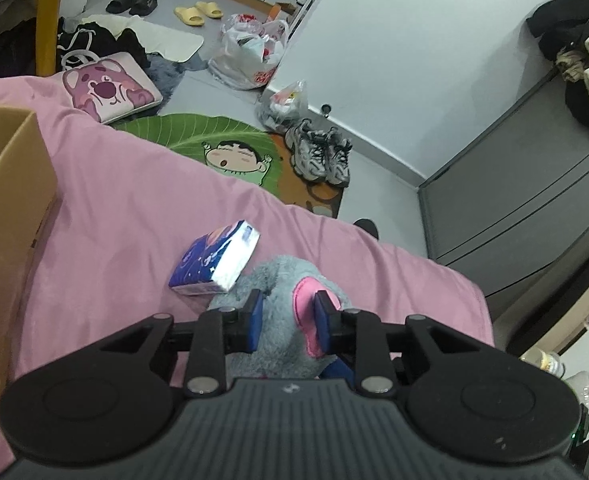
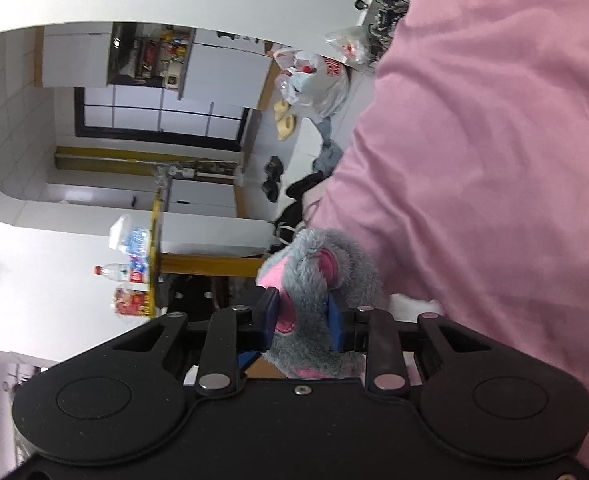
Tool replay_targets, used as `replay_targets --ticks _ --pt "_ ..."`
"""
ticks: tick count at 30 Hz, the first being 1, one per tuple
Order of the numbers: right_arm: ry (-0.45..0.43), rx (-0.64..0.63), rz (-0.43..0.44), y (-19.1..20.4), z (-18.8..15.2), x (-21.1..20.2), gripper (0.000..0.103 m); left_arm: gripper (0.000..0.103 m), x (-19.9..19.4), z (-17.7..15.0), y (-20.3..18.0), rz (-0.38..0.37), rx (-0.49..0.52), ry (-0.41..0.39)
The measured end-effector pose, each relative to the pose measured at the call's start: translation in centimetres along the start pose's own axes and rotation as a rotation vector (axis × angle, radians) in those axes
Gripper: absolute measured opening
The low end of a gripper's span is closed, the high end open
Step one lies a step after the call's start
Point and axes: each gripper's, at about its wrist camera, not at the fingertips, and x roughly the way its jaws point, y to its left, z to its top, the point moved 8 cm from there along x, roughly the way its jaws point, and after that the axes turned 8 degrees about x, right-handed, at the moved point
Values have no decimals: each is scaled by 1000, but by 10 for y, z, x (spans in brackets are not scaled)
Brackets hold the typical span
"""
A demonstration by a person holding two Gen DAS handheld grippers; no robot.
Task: Organize soft objects
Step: 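Carry the grey heart plush over the cardboard box with both tools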
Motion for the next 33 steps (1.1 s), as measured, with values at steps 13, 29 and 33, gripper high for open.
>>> replay_targets --ticks 13,29,33 --pt "-11 -51 76 35 -27 -21 25 24 -56 3 -4 -23 9 -79" --pt "11 -133 125 73 -71 -30 25 24 -122 -1 21 -50 -31 -170" --pt "25 -158 132 84 -84 -29 25 24 -139 -1 32 -55 -43 -196"
